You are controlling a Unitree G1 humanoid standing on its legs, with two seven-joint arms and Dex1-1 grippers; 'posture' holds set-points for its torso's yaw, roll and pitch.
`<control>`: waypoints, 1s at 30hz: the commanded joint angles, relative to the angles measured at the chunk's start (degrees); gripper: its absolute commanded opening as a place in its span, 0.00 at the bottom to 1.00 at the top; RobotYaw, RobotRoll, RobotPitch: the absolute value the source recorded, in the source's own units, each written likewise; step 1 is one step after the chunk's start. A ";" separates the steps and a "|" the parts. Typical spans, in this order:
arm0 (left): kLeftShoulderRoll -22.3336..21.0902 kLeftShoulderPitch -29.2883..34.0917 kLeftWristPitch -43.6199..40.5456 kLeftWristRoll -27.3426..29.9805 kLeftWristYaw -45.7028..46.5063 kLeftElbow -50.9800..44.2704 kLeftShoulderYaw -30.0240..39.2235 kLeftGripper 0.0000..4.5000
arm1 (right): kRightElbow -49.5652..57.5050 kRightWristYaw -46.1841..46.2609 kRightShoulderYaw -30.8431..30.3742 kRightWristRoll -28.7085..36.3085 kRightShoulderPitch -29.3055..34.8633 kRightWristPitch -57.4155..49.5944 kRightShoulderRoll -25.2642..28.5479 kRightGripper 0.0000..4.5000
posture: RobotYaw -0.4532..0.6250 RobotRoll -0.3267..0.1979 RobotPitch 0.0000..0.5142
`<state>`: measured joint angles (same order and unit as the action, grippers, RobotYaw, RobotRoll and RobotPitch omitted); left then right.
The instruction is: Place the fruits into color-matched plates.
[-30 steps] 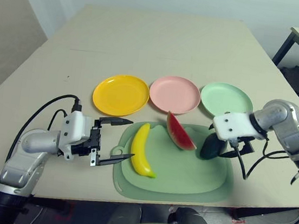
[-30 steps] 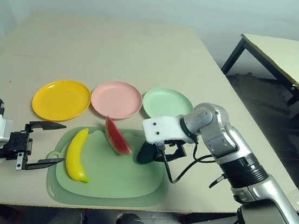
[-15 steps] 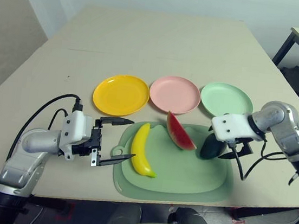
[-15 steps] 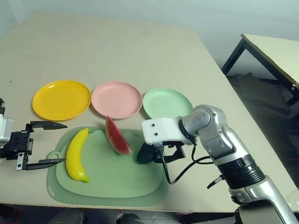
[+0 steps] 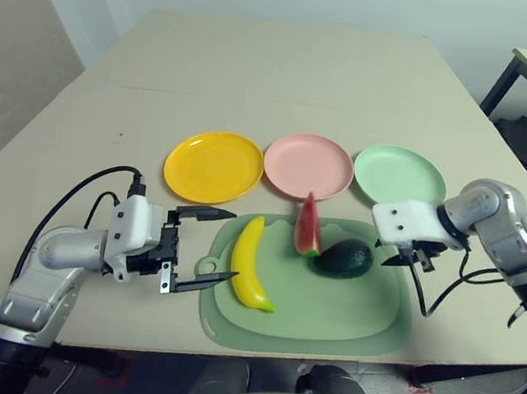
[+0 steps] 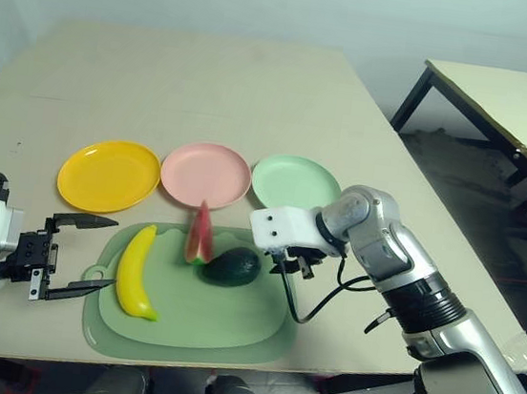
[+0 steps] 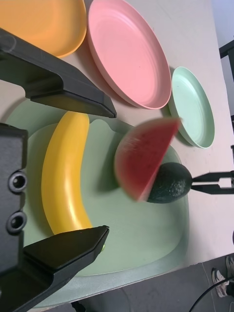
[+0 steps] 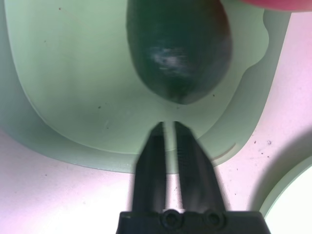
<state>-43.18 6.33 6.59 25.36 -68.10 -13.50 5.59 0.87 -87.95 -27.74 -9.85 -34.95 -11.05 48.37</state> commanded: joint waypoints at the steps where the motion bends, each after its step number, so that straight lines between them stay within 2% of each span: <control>1: -0.40 0.25 0.06 -0.63 0.10 -0.27 -0.14 1.00 | 0.93 -0.59 -0.47 0.08 0.45 -0.34 0.16 0.01 | 0.54 0.62 0.00; 6: -0.30 0.19 0.34 -0.86 0.10 0.14 -0.19 1.00 | 1.13 -1.70 -0.18 -0.86 0.00 0.20 2.14 0.01 | 0.54 0.62 0.00; 9: -0.32 0.14 0.53 -0.91 -0.03 0.47 -0.15 1.00 | 1.86 -2.77 0.13 -1.29 -0.64 0.06 3.98 0.13 | 0.54 0.62 0.00; 14: -0.31 -0.01 0.68 -1.05 -0.15 0.82 -0.31 1.00 | 5.54 -4.34 1.50 -0.27 -3.19 -1.38 5.26 0.53 | 0.54 0.62 0.00; 19: -0.07 -0.22 0.75 -1.26 -0.24 1.07 -0.62 1.00 | 11.84 -4.22 1.92 2.30 -5.78 -5.41 3.11 0.94 | 0.53 0.62 0.00; 20: -0.05 -0.35 0.73 -1.27 -0.31 1.19 -0.66 1.00 | 13.03 -4.19 1.77 2.68 -6.34 -6.41 2.50 0.99 | 0.53 0.62 0.00; 30: 0.19 -0.82 0.94 -1.47 -0.53 1.83 -0.89 1.00 | 19.39 -2.56 -1.37 2.16 -6.32 -13.72 -0.74 0.99 | 0.53 0.62 0.00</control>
<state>-43.10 5.66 7.06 24.37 -68.32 -12.17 5.55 19.58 -91.11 -27.83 -7.27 -41.82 -23.58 47.81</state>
